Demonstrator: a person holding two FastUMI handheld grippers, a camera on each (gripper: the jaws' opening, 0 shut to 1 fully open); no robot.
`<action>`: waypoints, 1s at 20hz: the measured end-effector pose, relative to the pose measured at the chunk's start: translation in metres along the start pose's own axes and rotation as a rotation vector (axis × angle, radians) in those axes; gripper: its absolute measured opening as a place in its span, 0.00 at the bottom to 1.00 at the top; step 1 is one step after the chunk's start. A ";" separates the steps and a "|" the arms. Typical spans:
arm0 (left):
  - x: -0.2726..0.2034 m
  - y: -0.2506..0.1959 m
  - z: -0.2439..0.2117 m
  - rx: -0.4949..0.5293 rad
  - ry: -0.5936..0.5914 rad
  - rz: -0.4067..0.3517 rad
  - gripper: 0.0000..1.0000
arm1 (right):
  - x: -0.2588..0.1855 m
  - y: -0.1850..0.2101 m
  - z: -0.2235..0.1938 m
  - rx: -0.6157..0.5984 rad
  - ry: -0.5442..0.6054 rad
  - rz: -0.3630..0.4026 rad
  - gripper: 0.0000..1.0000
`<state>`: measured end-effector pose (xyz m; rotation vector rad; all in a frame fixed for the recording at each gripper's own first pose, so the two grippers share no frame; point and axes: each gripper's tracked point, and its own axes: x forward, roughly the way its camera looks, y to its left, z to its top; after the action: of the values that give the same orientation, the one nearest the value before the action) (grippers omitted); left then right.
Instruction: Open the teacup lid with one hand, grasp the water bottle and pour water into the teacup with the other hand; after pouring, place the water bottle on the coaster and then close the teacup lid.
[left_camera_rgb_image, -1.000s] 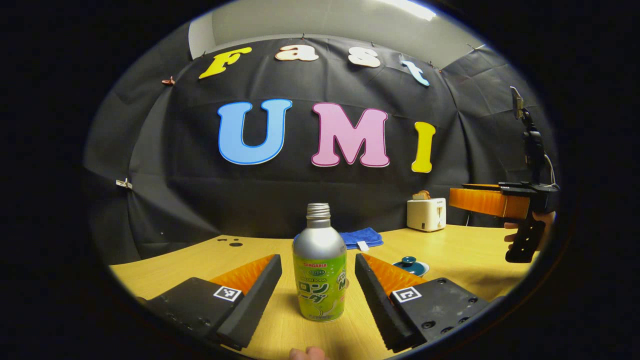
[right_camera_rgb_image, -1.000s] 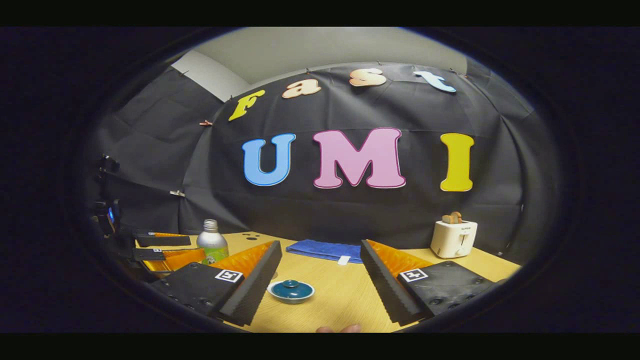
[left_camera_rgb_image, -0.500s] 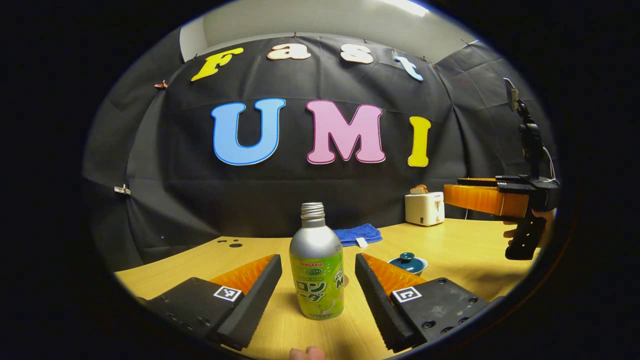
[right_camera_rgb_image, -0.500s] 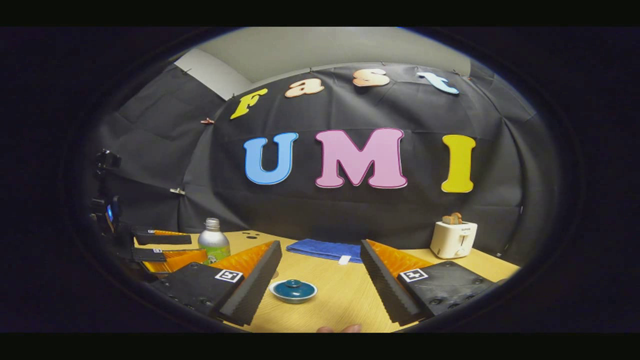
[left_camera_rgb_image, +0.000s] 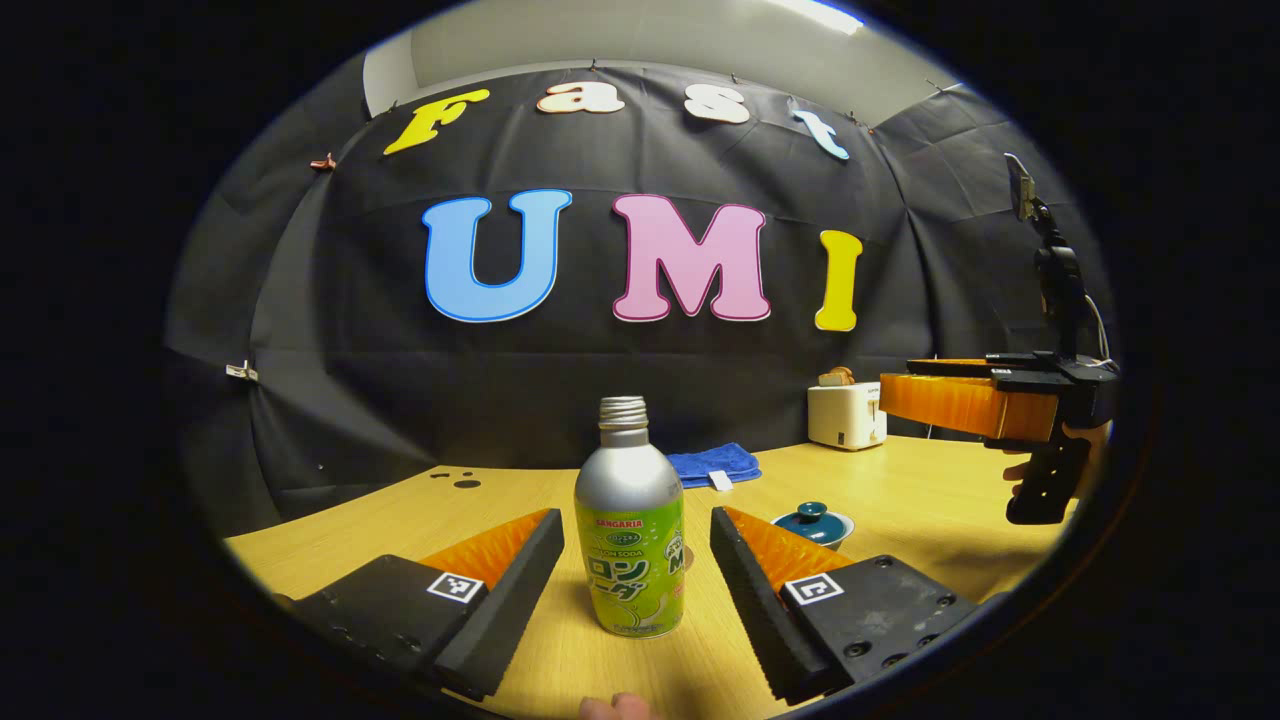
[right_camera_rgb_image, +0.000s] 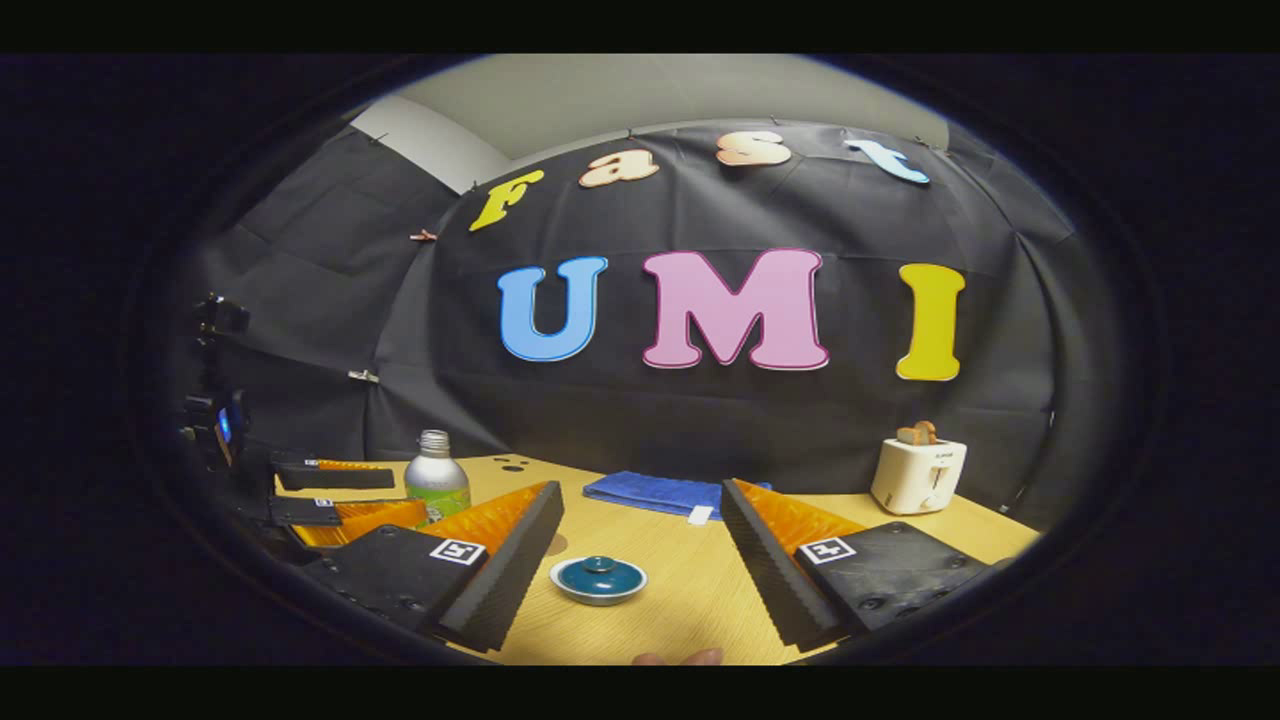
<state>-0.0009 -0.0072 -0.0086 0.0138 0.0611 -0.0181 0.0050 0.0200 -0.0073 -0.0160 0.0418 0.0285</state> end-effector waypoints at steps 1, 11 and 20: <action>0.000 -0.001 0.000 -0.001 0.001 -0.001 0.94 | 0.000 0.000 -0.002 0.001 0.006 0.000 0.98; 0.000 0.004 -0.007 -0.001 0.026 0.010 0.94 | 0.032 0.000 -0.045 0.035 0.153 0.024 0.98; -0.001 0.010 -0.009 -0.009 0.030 0.021 0.94 | 0.050 0.027 -0.122 0.038 0.405 0.108 0.89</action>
<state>-0.0026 0.0025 -0.0178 0.0060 0.0909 0.0031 0.0490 0.0465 -0.1318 0.0190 0.4483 0.1327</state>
